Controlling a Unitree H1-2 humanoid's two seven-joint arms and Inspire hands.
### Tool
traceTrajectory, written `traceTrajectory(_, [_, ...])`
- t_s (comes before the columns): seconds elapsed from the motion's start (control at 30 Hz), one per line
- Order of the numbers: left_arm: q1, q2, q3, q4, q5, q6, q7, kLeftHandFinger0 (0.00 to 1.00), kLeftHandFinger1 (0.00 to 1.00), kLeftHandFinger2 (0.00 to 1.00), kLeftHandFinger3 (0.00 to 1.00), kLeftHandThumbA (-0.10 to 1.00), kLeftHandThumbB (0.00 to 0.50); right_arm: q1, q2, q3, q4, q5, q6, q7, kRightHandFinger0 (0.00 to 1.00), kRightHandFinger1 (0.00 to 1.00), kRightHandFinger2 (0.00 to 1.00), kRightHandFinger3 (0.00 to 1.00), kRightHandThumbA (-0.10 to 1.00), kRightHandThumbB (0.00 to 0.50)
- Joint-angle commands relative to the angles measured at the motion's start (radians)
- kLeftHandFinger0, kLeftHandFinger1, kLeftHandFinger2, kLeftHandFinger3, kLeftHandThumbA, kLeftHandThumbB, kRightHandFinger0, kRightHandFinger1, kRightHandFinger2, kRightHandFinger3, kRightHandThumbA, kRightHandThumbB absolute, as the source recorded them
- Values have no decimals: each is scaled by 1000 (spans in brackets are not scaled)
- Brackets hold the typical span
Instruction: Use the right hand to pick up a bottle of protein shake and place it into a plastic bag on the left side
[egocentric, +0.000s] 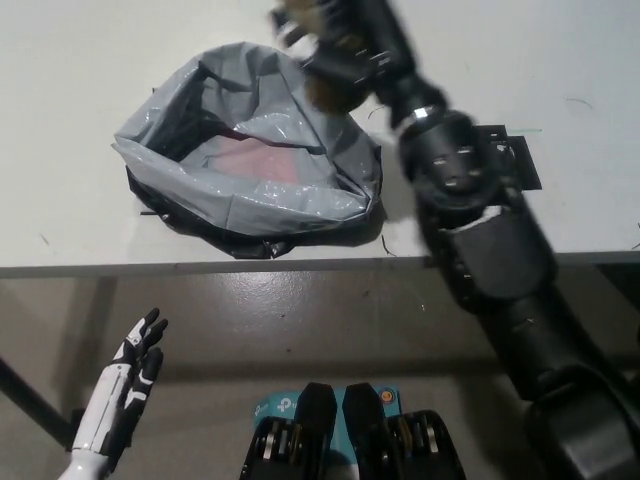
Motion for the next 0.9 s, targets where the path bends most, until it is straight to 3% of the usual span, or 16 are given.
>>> traceTrajectory(0.0, [-14,18,5,-9,-25,-15,-17,1000,1000,1000,1000,1000,157,-216,43,153,194,-268,-126,-65,0,335,776,870,-100,152])
traceTrajectory(0.1, [-28,15,-2,-10,-35,-10,-27,1000,1000,1000,1000,1000,176,-260,55,217,318,-307,-160,-87,0,431,848,961,-100,151])
traceTrajectory(0.33, [-43,26,-5,-15,-44,-22,-40,1000,1000,1000,1000,1000,147,-305,89,299,522,-349,-199,-136,1,479,857,989,-100,141])
traceTrajectory(0.43, [-38,27,-9,-26,-40,-5,-45,1000,1000,1000,1000,1000,166,-301,103,319,597,-367,-205,-154,28,528,911,1000,-100,162])
traceTrajectory(0.5, [-34,26,-11,-36,-20,-1,-39,1000,1000,1000,1000,1000,171,-297,110,326,638,-375,-216,-160,41,546,925,1000,-100,152])
traceTrajectory(0.53, [-33,25,-9,-43,-36,12,-47,1000,1000,1000,1000,1000,174,-291,113,328,653,-383,-221,-170,65,504,832,898,-100,181])
traceTrajectory(0.57, [-32,26,-9,-47,-40,17,-52,1000,1000,1000,1000,1000,167,-288,114,326,658,-385,-212,-162,117,534,864,922,15,230])
traceTrajectory(0.6, [-32,27,-9,-48,-41,18,-54,1000,1000,1000,1000,1000,165,-289,115,324,662,-388,-210,-159,152,517,796,860,139,243])
traceTrajectory(0.63, [-38,28,-9,-45,-40,17,-55,1000,1000,1000,1000,1000,147,-293,114,305,673,-356,-213,-70,621,949,1000,1000,508,365])
traceTrajectory(0.67, [-44,28,-8,-41,-44,15,-57,1000,1000,1000,1000,1000,154,-300,114,300,685,-344,-206,9,1000,1000,1000,1000,638,429])
traceTrajectory(0.8, [-50,24,-5,-33,-42,11,-53,1000,1000,1000,1000,1000,173,-320,121,324,705,-365,-176,132,1000,1000,1000,1000,799,500])
traceTrajectory(0.87, [-58,21,-7,-24,-22,4,-43,1000,1000,1000,1000,1000,183,-328,121,327,712,-376,-184,142,1000,1000,1000,1000,842,500])
